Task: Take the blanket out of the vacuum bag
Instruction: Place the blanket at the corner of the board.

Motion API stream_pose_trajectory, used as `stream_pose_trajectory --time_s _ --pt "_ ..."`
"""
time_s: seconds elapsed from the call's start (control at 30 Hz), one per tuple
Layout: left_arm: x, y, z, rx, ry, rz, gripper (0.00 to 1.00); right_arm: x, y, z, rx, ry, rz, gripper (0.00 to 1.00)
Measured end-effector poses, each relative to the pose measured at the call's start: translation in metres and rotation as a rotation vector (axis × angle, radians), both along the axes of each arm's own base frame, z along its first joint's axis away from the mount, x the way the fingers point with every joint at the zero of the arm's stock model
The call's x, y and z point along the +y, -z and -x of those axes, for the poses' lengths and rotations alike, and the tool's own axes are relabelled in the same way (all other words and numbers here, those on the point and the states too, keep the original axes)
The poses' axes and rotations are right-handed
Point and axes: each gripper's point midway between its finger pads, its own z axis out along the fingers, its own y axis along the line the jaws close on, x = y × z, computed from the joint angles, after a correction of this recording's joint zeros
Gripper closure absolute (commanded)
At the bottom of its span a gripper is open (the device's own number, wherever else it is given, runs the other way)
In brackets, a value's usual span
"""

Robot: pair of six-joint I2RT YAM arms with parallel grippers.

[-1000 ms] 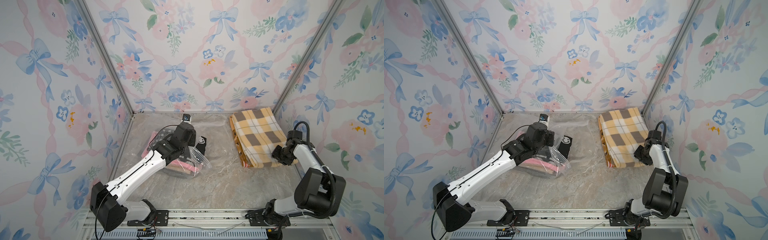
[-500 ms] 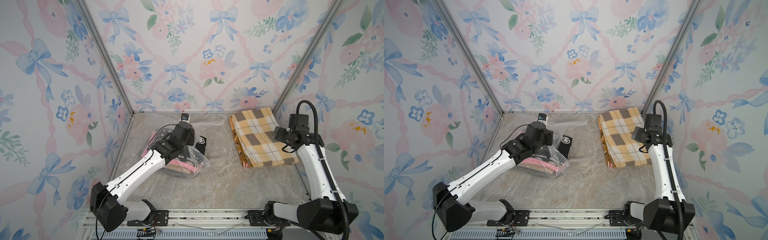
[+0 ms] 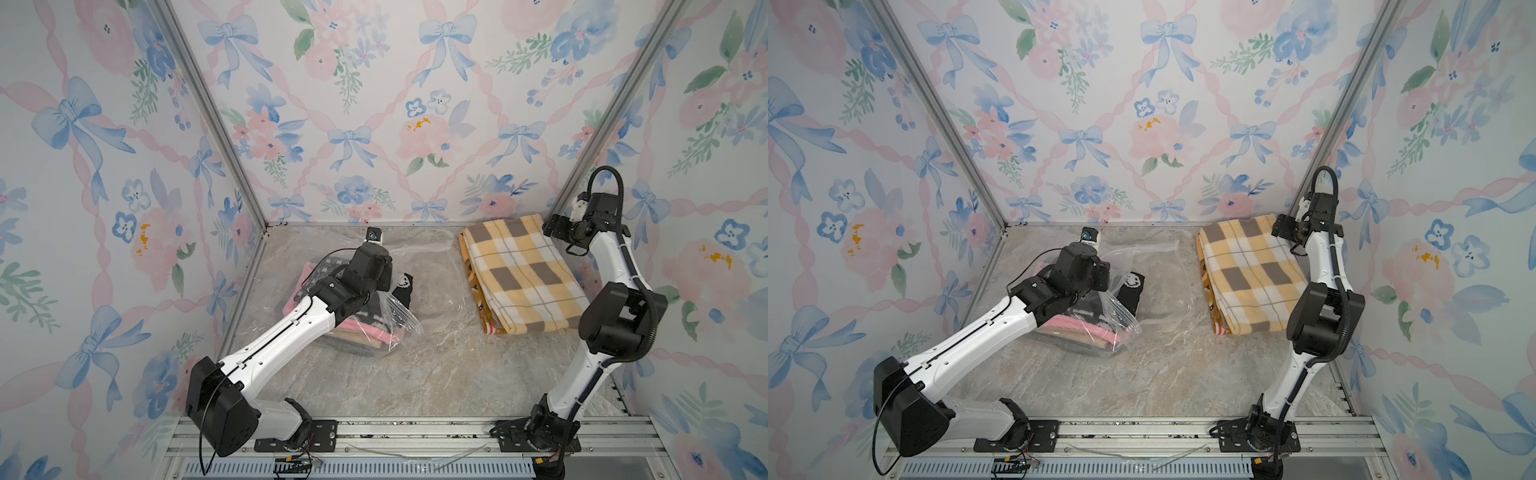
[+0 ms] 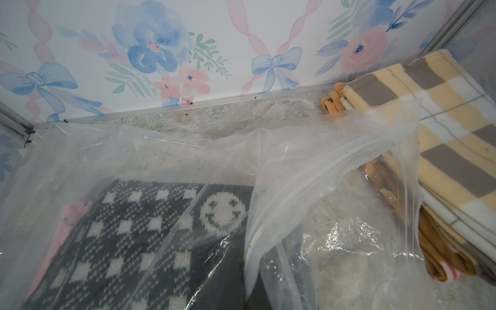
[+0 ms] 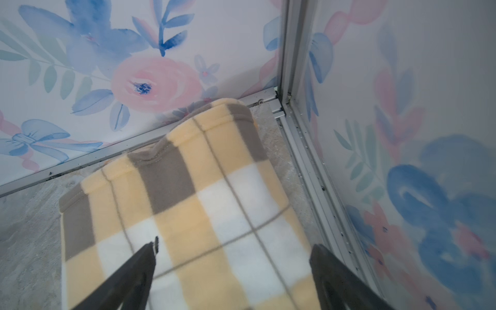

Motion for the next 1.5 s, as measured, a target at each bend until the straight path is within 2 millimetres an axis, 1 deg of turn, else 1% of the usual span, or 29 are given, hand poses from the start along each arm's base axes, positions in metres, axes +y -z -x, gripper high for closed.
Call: stream_pose_trajectory --time_s 0.03,0.17,0.3,0.4,0.47,0.6,0.67,0.77,0.9,1.0,1.1,1.17,1.23,1.3,1.37,1.5 --pt "0.000 0.002 -0.001 0.003 0.000 -0.003 1.00 0.001 0.007 -0.008 0.002 -0.023 -0.003 0.24" --pt "-0.003 0.007 -0.004 0.016 -0.001 -0.009 1.00 -0.002 0.021 -0.034 -0.010 -0.067 -0.007 0.25" --pt "-0.009 0.009 -0.010 0.024 0.005 -0.010 1.00 -0.007 0.026 -0.050 -0.033 -0.086 -0.026 0.24" --pt "-0.013 0.007 -0.013 0.024 0.009 -0.006 1.00 -0.011 0.026 -0.064 -0.056 -0.097 -0.029 0.24" --pt "-0.014 0.006 -0.013 0.023 0.011 -0.004 1.00 -0.013 0.028 -0.070 -0.057 -0.102 -0.036 0.23" --pt "-0.016 0.002 -0.015 0.017 0.014 0.004 1.00 -0.011 0.046 -0.074 -0.024 -0.116 -0.065 0.23" --pt "-0.016 0.002 -0.016 0.018 0.014 0.003 1.00 -0.010 0.057 -0.074 -0.004 -0.121 -0.080 0.25" --pt "-0.018 0.004 -0.017 0.021 0.014 0.001 1.00 -0.005 0.072 -0.072 0.027 -0.139 -0.106 0.41" --pt "-0.020 0.004 -0.019 0.022 0.016 0.000 1.00 -0.001 0.075 -0.072 0.034 -0.150 -0.121 0.65" --pt "-0.023 0.002 -0.019 0.021 0.020 0.000 1.00 0.001 0.077 -0.073 0.032 -0.153 -0.120 0.75" --pt "-0.025 0.002 -0.018 0.021 0.027 0.000 1.00 0.004 0.083 -0.073 0.037 -0.156 -0.120 0.82" --pt "-0.026 0.003 -0.017 0.021 0.028 0.000 1.00 0.008 0.084 -0.072 0.038 -0.158 -0.105 0.91" --pt "-0.026 0.003 -0.017 0.022 0.028 -0.001 1.00 0.013 0.079 -0.071 0.036 -0.164 -0.075 1.00" --pt "-0.026 0.003 -0.017 0.024 0.028 -0.003 1.00 0.022 0.071 -0.069 0.030 -0.169 -0.046 1.00" --pt "-0.025 0.003 -0.017 0.023 0.028 -0.002 1.00 0.035 0.059 -0.068 0.021 -0.182 -0.013 1.00" --pt "-0.020 0.001 -0.011 0.017 0.025 0.001 1.00 0.069 0.033 -0.063 -0.015 -0.226 0.050 1.00"
